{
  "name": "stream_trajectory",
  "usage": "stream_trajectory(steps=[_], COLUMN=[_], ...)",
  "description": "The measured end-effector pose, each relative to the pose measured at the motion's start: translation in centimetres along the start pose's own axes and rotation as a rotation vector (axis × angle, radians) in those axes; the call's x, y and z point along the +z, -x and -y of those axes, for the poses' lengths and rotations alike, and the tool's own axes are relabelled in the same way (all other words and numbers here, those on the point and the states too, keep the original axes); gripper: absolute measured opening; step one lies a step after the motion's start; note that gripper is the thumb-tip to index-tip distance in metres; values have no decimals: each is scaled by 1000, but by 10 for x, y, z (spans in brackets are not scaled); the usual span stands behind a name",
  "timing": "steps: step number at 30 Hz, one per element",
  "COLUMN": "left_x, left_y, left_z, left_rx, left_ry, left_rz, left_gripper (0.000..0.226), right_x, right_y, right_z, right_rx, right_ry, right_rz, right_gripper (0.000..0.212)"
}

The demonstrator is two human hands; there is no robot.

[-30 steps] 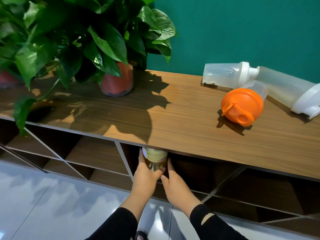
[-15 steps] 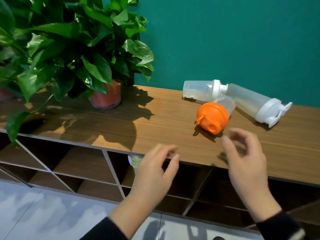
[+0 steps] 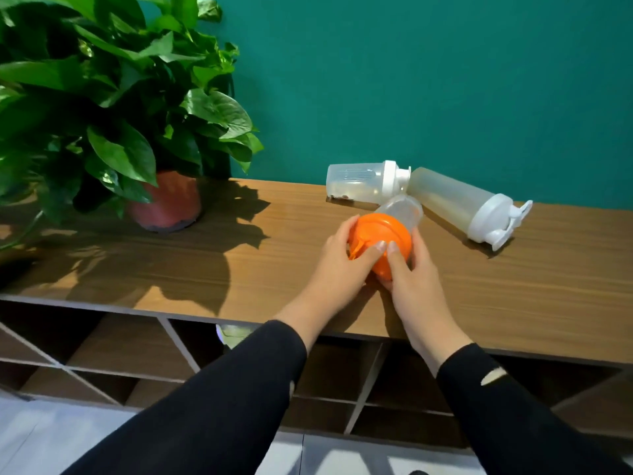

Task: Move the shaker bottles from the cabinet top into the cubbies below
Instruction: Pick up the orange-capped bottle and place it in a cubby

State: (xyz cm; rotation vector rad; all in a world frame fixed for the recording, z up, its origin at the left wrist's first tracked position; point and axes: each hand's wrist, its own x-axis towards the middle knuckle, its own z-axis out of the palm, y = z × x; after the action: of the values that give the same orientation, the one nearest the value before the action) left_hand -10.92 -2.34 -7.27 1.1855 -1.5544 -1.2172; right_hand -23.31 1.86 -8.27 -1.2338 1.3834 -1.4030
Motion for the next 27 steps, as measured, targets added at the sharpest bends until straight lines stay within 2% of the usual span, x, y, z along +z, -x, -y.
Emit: stream_trajectory(steps=[3,5,10,12,14,16,17,21,24,27], left_x=[0,-4,-38,-59,-78,-93,-100,-112,-105,-89], left_y=[22,44,104,128,153,176,186,220,229,227], left_z=[-5,-17,-39,-47,-53,-59,-62,-61,-42,-7], left_rx=[-13,-3,11,15,-9,-49,-75,-168,-241,-323], left_ry=[152,211,104,49,38,28,5,-57,-94,-16], left_rz=[-90,-133,-199,-218,-215,-189,-162,-39,11,48], left_gripper=[51,53,63,60,60,59,60,73,74,75], right_x=[11,20,29,28,27,25,24,20,24,31], right_y=[26,53,117,139,157,166,168,178,191,194], right_z=[7,17,36,37,39,42,42,31,5,-30], right_rx=[24,16,26,7,-122,-336,-412,-522,-438,-191], right_ry=[-34,-37,-105,-46,171,483,557,608,665,588], right_rz=[-4,16,102,135,113,112,132,275,347,344], right_gripper=[61,62,70,61,55,68,75,107,119,120])
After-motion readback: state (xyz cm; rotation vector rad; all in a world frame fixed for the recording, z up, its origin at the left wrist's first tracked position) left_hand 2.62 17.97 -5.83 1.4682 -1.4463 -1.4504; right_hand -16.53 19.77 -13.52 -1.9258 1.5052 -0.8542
